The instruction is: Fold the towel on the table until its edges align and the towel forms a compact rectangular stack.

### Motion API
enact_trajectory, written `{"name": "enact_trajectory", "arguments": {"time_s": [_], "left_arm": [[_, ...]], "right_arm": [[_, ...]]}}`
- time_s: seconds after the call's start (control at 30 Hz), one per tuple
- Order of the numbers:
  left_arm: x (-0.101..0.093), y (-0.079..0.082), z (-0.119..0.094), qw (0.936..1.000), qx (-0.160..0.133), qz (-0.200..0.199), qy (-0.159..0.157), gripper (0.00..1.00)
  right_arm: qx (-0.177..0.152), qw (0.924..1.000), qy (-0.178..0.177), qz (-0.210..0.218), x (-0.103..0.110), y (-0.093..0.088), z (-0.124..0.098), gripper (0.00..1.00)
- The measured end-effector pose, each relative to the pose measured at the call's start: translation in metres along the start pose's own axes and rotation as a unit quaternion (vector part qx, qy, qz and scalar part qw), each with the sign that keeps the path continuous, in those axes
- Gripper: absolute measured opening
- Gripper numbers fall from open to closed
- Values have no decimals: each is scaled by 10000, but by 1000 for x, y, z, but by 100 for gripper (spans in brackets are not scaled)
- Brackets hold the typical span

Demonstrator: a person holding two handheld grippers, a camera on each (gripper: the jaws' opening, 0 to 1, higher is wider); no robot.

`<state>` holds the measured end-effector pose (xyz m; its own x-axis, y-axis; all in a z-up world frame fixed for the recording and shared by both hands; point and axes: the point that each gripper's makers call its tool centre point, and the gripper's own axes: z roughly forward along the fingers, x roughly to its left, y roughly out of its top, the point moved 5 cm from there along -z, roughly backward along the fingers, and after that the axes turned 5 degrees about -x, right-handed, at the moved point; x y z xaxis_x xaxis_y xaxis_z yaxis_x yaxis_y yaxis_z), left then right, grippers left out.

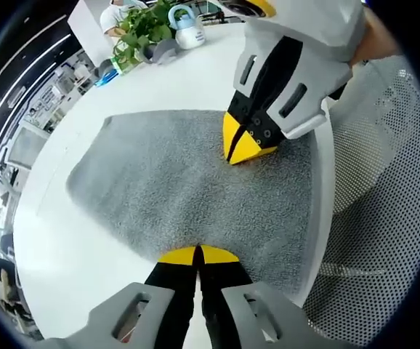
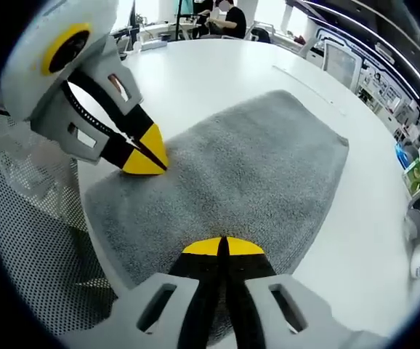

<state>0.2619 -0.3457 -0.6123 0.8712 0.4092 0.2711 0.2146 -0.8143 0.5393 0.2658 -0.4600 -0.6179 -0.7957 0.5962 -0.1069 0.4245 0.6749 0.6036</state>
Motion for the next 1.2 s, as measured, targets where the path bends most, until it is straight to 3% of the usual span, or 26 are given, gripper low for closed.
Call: {"name": "enact_trajectory", "arguments": {"time_s": [0.37,0.57,1.2], "left_arm": [[3,-3,-1,9999,-2,-33,96,1],[8,-8,-2,9963,-298,-811,-36,1],[7,-9,-2,9959,-397,-814,-79,1]], "right_arm": [[-99,9999,11,93,5,0,-1,0],[-88,10000,32,13,6,0,-1,0],[-178,9998,3,58,9,-1,-2,0]]}}
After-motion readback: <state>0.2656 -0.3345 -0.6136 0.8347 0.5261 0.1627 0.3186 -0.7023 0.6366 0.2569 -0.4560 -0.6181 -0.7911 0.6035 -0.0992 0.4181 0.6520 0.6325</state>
